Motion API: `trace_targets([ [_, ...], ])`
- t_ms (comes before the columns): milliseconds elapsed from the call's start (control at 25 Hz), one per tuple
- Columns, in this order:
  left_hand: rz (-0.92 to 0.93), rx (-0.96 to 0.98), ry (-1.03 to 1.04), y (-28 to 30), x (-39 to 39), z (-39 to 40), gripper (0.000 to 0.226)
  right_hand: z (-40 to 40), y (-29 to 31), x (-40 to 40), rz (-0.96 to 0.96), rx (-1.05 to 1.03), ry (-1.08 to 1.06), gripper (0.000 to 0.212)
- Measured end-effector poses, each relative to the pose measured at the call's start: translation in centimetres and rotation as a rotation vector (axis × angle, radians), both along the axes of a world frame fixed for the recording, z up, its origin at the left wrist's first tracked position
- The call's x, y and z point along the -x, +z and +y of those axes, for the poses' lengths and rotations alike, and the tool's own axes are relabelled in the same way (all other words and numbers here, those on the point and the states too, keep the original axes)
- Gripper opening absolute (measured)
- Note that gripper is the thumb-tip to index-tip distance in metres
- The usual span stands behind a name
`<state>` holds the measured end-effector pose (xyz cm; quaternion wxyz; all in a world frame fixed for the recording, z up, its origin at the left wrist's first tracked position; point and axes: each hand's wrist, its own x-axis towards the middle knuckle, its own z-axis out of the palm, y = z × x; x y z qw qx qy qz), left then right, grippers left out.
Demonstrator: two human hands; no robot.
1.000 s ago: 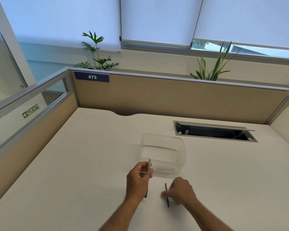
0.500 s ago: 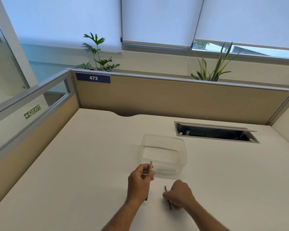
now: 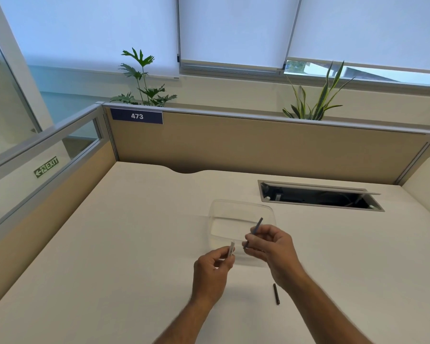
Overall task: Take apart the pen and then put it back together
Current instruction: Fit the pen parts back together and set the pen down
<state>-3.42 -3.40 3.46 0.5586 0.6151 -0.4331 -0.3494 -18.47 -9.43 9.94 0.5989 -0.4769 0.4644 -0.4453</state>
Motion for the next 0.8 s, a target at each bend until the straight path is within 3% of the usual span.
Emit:
trace_targets([
  [280,-0.049,0.058,-0.032,0.5,0.5,0.0,0.041,0.5,0.6,-1.0,0.06,0.168,-0.054,0.01],
  [800,-0.074,0.106,-0.045,0.9,0.5,0.0,0.024,0.5,-0.7,-1.1,0.267,0.209,0.054,0.009],
])
